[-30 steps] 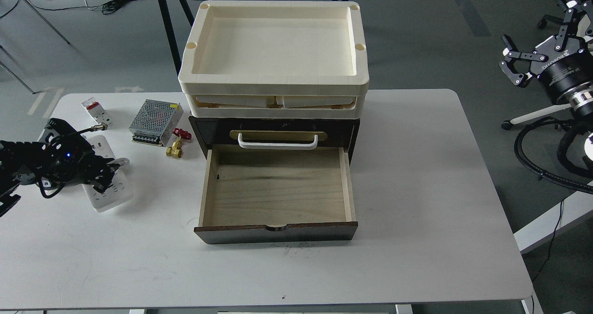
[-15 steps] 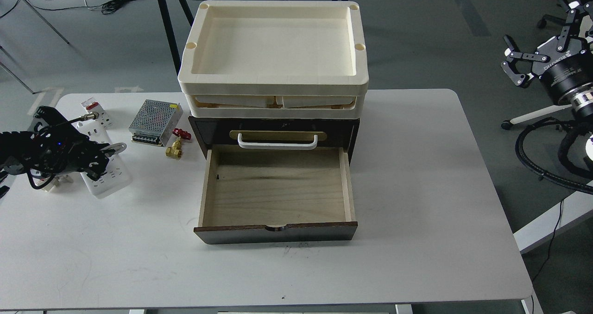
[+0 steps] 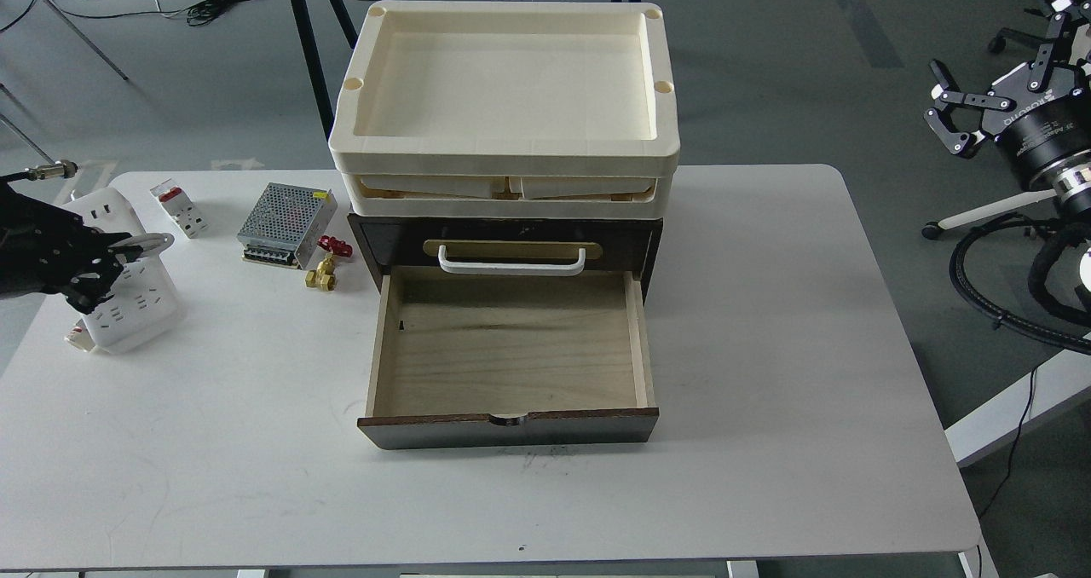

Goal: Put charging cable into cabinet
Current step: 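Lift the white cable and power strip with the left gripper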

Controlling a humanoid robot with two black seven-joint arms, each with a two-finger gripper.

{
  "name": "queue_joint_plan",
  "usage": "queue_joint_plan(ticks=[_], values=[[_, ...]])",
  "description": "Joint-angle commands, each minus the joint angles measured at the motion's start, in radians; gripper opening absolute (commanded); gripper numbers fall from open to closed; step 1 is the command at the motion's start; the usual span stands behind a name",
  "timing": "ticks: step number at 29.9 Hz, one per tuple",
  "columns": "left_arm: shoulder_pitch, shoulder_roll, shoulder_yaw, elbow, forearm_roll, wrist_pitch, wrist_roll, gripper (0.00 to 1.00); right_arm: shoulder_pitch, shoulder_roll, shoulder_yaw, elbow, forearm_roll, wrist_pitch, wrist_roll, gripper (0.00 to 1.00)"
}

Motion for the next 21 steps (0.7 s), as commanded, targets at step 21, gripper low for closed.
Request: queue_joint_plan(ticks=[21], values=[[-0.067,0.098,-0.02,-0.593,-0.661,-0.393,0.0,0.04,-0.015,0.0,0.011,-0.008,-0.002,0.0,0.0,1.0]])
